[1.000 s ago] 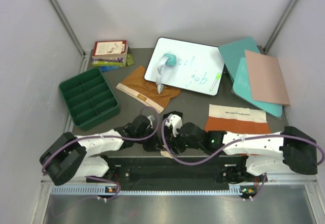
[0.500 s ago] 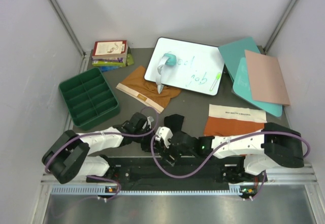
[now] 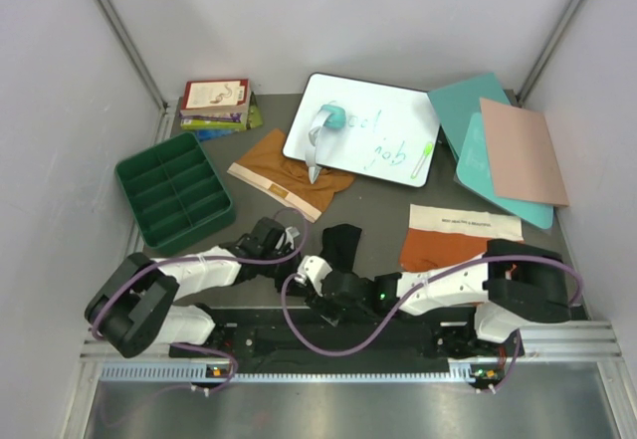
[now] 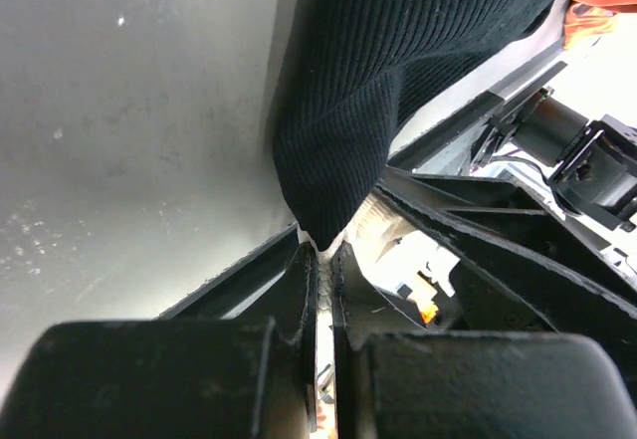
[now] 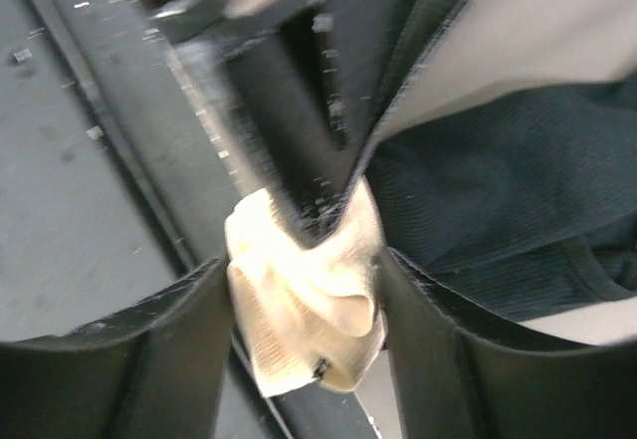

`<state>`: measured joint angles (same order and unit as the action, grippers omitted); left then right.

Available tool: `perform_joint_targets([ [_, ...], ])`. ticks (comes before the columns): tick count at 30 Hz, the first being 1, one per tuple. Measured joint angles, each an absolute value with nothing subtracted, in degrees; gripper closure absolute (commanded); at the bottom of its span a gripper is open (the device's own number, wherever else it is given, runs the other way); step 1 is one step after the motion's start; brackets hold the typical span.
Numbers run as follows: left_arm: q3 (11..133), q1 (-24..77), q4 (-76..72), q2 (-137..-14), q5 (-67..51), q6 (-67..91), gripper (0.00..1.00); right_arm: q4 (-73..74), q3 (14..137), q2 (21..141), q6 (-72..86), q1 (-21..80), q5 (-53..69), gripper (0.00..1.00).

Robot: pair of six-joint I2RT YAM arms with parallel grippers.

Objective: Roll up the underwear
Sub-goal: Roll the underwear to the center of the board.

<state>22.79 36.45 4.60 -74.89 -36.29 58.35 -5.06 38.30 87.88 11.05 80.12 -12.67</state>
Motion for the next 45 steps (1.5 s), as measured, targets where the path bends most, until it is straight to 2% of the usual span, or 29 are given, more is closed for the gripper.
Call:
perform_joint_targets([
  [2, 22.79, 36.32, 4.38, -74.89, -36.6, 58.5, 1.0, -4.75, 38.96, 89.1, 11.49, 80.14, -14.63, 0.67],
  [5, 22.79, 35.79, 3.68, -74.89, -36.56, 58.57, 1.0, -4.4, 39.92, 90.24, 11.99, 80.23, -16.34, 0.81],
  [6, 22.79, 35.55, 3.44, -74.89, -36.58, 58.57, 0.96, -4.27, 40.29, 90.52, 12.14, 80.27, -16.6, 0.84],
  [8, 22.79, 35.18, 3.42, -74.89, -36.62, 58.57, 0.82, -3.84, 40.66, 90.63, 12.12, 80.27, -16.88, 0.92],
  [9, 22.79, 34.92, 3.42, -74.85, -36.64, 58.57, 0.67, -3.79, 40.71, 90.63, 12.1, 80.27, -16.88, 0.93],
  [11, 22.65, 34.33, 3.51, -74.43, -36.67, 58.24, 0.55, -3.27, 41.06, 90.61, 12.03, 80.2, -16.58, 0.99],
  [12, 22.46, 33.71, 3.51, -73.78, -36.91, 58.3, 0.45, -3.18, 41.06, 90.59, 11.99, 80.09, -16.12, 1.0],
  [16, 21.63, 30.72, 3.99, -68.6, -36.23, 57.14, 0.36, -2.13, 41.32, 90.15, 12.08, 77.76, -11.33, 1.0],
  [21, 20.73, 29.36, 5.78, -62.11, -31.83, 54.87, 0.36, 0.12, 42.48, 89.95, 12.62, 71.61, 0.23, 1.0],
  [26, 18.52, 29.34, 6.2, -56.84, -26.63, 51.9, 0.43, 1.83, 44.21, 91.48, 13.23, 63.96, 13.82, 1.0],
  [31, 13.63, 29.58, 0.19, -52.07, -23.73, 49.69, 0.43, 2.76, 46.72, 96.25, 13.78, 57.06, 27.7, 1.0],
  [37, 10.13, 31.16, -9.43, -52.05, -23.24, 46.98, 0.41, 3.75, 49.71, 102.0, 14.37, 51.42, 40.66, 0.97],
  [45, 7.9, 32.8, -20.56, -55.79, -23.27, 44.21, 0.43, 6.02, 53.82, 108.16, 14.59, 48.36, 49.45, 0.95],
])
